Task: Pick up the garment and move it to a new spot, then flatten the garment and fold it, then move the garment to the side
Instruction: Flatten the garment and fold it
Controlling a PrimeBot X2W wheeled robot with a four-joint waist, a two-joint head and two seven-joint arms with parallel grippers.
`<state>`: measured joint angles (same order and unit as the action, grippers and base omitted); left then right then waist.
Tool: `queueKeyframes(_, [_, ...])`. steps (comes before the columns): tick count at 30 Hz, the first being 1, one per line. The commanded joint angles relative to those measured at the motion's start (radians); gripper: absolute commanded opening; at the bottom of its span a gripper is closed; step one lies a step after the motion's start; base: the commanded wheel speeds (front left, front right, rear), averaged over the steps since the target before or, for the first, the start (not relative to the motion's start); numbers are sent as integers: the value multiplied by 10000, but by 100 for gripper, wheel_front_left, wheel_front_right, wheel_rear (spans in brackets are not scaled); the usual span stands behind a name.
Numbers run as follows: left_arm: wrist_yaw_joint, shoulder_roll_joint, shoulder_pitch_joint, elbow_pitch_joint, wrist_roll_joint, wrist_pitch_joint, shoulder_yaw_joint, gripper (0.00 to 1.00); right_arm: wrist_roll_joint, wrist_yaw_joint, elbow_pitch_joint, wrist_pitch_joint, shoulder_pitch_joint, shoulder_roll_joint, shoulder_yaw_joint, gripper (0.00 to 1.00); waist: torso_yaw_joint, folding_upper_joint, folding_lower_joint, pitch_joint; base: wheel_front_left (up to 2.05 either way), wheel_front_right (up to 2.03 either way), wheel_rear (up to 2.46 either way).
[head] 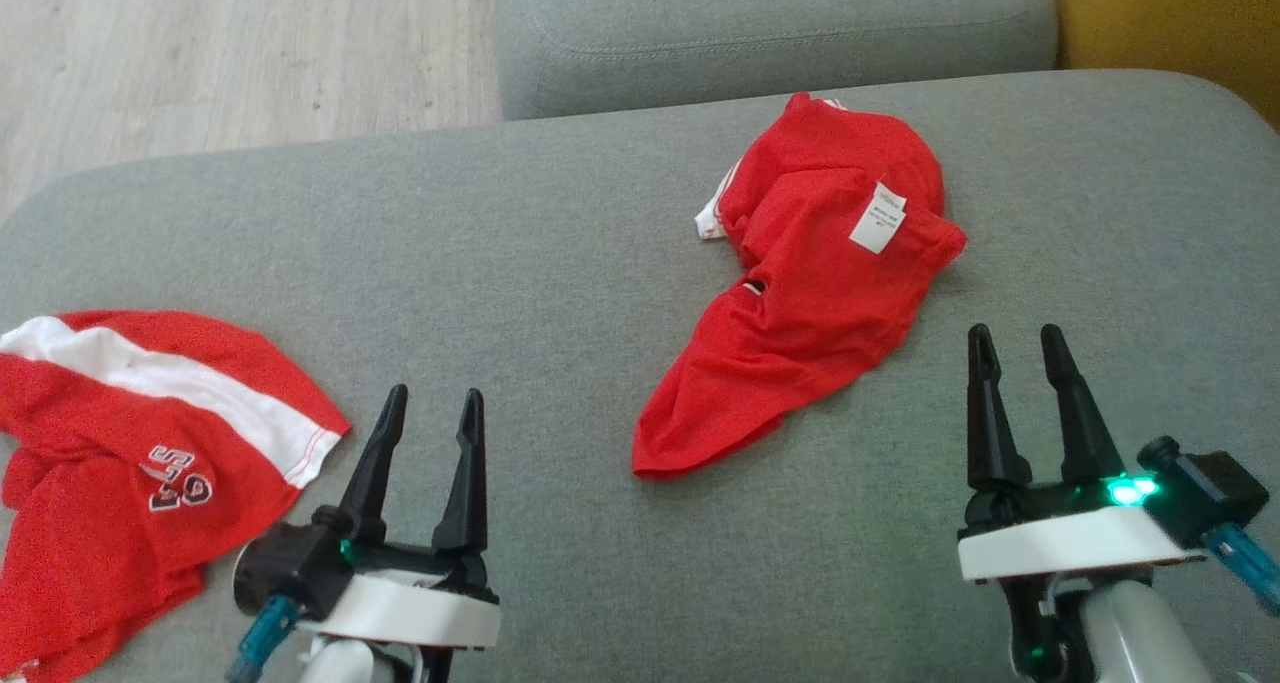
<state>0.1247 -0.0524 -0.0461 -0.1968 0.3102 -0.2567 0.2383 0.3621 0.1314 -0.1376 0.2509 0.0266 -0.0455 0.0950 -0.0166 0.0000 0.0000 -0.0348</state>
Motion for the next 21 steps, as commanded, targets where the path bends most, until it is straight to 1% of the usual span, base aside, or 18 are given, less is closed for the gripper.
queueKeyframes(1, [58, 19, -401, 335, 61, -51, -205, 100, -25, -7, 317, 109, 193, -47, 313, 100, 79, 0, 0, -64, 0, 0, 0])
queueKeyframes(3, [58, 20, -428, 327, 76, -51, -156, 100, -174, -7, 219, 109, 241, -47, 528, 100, 192, 0, 0, -136, 0, 0, 0])
queueKeyframes(6, [58, 20, -509, 319, 101, -51, -96, 100, -473, -7, -87, 109, 392, -47, 1110, 100, 413, 0, 0, -290, 0, 0, 0])
queueKeyframes(7, [58, 21, -576, 302, 120, -51, -48, 100, -614, -7, -456, 109, 550, -47, 1626, 100, 583, 0, 0, -412, 0, 0, 0])
queueKeyframes(10, [58, 21, -692, 280, 161, -51, 43, 100, -891, -7, -1260, 109, 945, -47, 2439, 100, 867, 0, 0, -609, 0, 0, 0])
queueKeyframes(11, [58, 21, -692, 280, 161, -51, 43, 100, -891, -7, -1260, 109, 945, -47, 2439, 100, 867, 0, 0, -609, 0, 0, 0])
queueKeyframes(16, [59, 21, -822, 219, 252, -51, 231, 100, -1239, -7, -2971, 53, 1832, -47, 3576, 100, 1377, 0, 0, -856, 0, 0, 0])
queueKeyframes(21, [59, 21, -889, 174, 404, -51, 421, 100, -1671, -7, -4589, -408, 2631, -47, 4298, 100, 1863, 0, 0, -988, 0, 0, 0])
